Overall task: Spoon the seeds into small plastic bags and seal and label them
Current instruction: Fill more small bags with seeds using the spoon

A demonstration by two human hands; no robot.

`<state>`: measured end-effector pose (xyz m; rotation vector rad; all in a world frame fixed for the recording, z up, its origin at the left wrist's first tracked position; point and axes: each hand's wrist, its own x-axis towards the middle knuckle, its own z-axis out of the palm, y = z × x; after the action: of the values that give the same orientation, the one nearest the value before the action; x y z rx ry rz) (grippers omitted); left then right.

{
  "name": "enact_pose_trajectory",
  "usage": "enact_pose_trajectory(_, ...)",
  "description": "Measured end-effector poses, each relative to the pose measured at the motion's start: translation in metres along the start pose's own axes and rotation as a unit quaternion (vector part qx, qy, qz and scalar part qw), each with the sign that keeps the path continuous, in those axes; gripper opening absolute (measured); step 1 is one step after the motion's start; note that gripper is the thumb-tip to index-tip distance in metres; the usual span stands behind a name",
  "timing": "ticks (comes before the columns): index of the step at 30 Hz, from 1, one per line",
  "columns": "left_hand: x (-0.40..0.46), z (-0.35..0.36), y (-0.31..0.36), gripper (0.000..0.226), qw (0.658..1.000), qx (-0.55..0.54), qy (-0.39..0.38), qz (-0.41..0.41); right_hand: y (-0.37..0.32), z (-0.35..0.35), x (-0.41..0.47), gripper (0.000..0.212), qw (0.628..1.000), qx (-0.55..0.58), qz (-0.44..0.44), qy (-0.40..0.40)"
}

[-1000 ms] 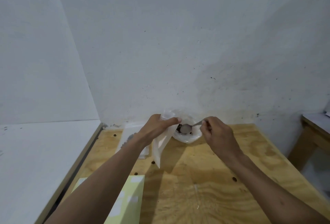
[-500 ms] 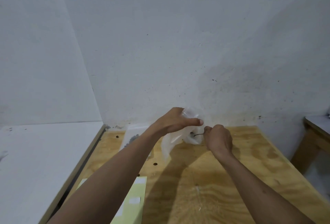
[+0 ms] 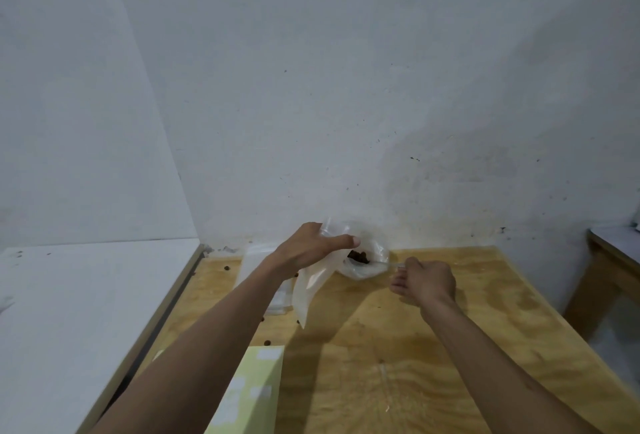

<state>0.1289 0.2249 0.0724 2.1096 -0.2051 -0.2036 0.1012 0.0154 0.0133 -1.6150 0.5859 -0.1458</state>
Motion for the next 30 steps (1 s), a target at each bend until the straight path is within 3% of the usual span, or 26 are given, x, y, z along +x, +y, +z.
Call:
enact_pose_trajectory(2, -0.002, 0.000, -0.004, 0.031, 1.000, -0.001, -0.003, 0.009, -0.002, 0.000, 0.005, 0.037, 1.000, 0.013, -0.006, -0.004)
enact_pose_trajectory(6, 0.001, 0.001, -0.013, 0.048, 0.999, 0.008, 0.014, 0.028, -0.012, -0.007, 0.010, 0.034, 0.999, 0.035, -0.020, -0.007)
enact_pose_trajectory(8, -0.002, 0.002, -0.016, 0.044, 0.999, 0.014, 0.024, 0.021, -0.017, -0.013, 0.013, 0.032, 0.999, 0.034, -0.037, -0.010)
enact_pose_trajectory(12, -0.010, 0.011, -0.022, 0.085, 0.993, 0.084, 0.072, 0.029, -0.032, -0.026, 0.018, 0.034, 0.997, -0.001, -0.075, -0.023)
enact_pose_trajectory(19, -0.017, 0.024, -0.024, 0.080, 0.991, 0.069, 0.097, 0.056, -0.081, -0.042, -0.002, 0.030, 0.988, -0.045, -0.144, -0.034)
enact_pose_trajectory(22, -0.016, 0.026, -0.022, 0.056, 0.992, 0.028, 0.104, 0.067, -0.094, -0.040, -0.019, 0.029, 0.978, -0.084, -0.179, -0.059)
enact_pose_trajectory(25, -0.014, 0.028, -0.021, 0.048, 0.991, 0.014, 0.101, 0.084, -0.096, -0.035, -0.035, 0.029, 0.955, -0.133, -0.249, -0.089)
enact_pose_trajectory(28, -0.012, 0.024, -0.023, 0.079, 0.992, 0.068, 0.098, 0.051, -0.094, -0.030, -0.043, 0.032, 0.900, -0.200, -0.381, -0.076)
enact_pose_trajectory(30, -0.011, 0.019, -0.024, 0.086, 0.991, 0.085, 0.094, 0.031, -0.094, -0.029, -0.041, 0.034, 0.856, -0.223, -0.467, -0.024)
